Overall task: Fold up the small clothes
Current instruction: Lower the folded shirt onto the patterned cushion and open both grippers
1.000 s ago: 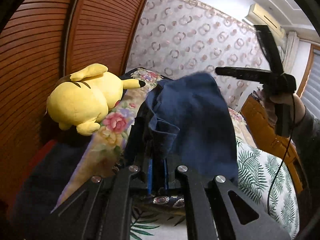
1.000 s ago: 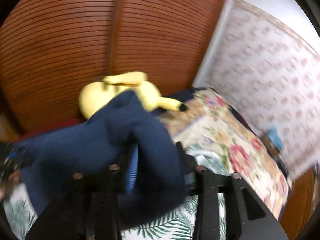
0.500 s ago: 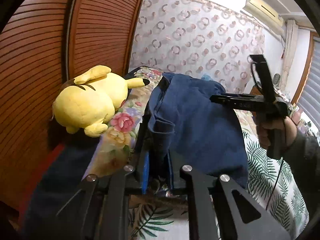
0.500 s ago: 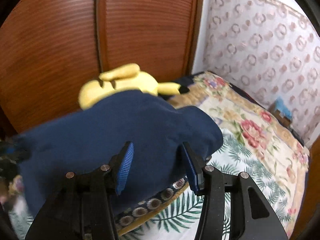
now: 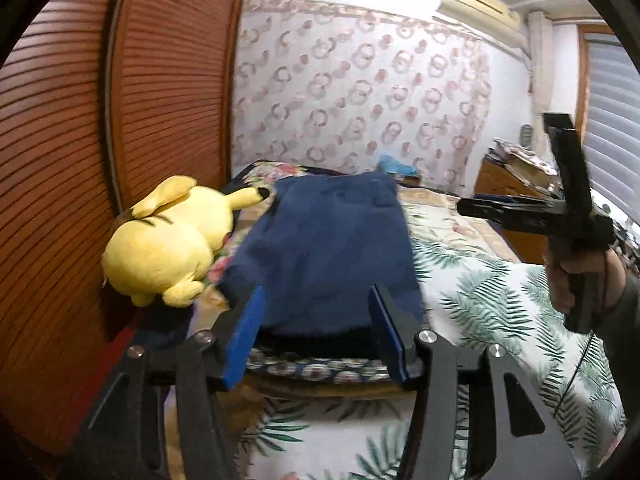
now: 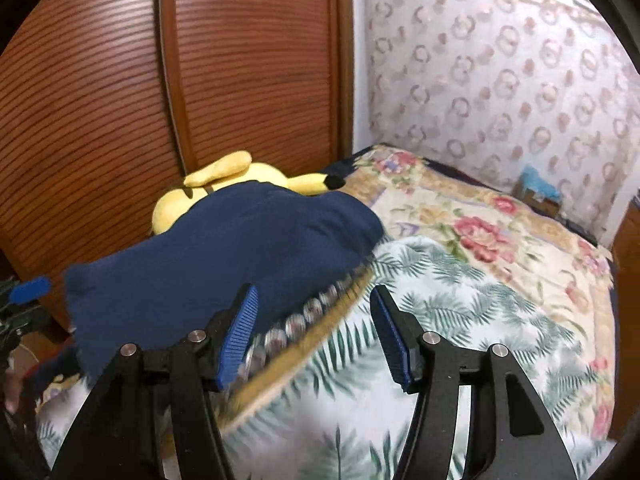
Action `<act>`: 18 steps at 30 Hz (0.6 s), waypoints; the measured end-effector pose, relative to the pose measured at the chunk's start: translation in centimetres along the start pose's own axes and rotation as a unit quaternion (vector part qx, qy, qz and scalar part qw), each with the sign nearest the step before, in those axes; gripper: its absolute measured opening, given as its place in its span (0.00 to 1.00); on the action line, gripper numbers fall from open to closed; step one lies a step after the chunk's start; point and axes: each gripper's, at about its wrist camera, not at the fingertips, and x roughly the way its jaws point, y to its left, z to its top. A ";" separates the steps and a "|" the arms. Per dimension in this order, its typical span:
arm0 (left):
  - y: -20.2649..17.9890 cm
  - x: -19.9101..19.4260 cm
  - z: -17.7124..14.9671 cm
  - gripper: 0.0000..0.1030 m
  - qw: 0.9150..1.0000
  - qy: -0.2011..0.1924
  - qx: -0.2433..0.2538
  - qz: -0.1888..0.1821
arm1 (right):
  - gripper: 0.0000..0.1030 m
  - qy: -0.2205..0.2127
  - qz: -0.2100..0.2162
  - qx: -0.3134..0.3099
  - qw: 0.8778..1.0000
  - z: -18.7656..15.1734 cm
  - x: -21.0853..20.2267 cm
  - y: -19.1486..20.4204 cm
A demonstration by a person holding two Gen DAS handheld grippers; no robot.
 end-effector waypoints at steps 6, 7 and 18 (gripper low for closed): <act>-4.4 -1.4 0.4 0.52 0.999 -0.007 0.031 -0.022 | 0.58 -0.029 -0.036 0.025 0.999 -3.6 -7.8 -0.1; -4.9 -1.6 0.4 0.52 0.999 -0.007 0.034 -0.028 | 0.60 -0.032 -0.041 0.028 0.998 -4.1 -8.8 0.0; -11.2 -4.1 1.0 0.52 0.995 -0.019 0.068 -0.064 | 0.79 -0.072 -0.098 0.076 0.990 -9.7 -18.5 -0.2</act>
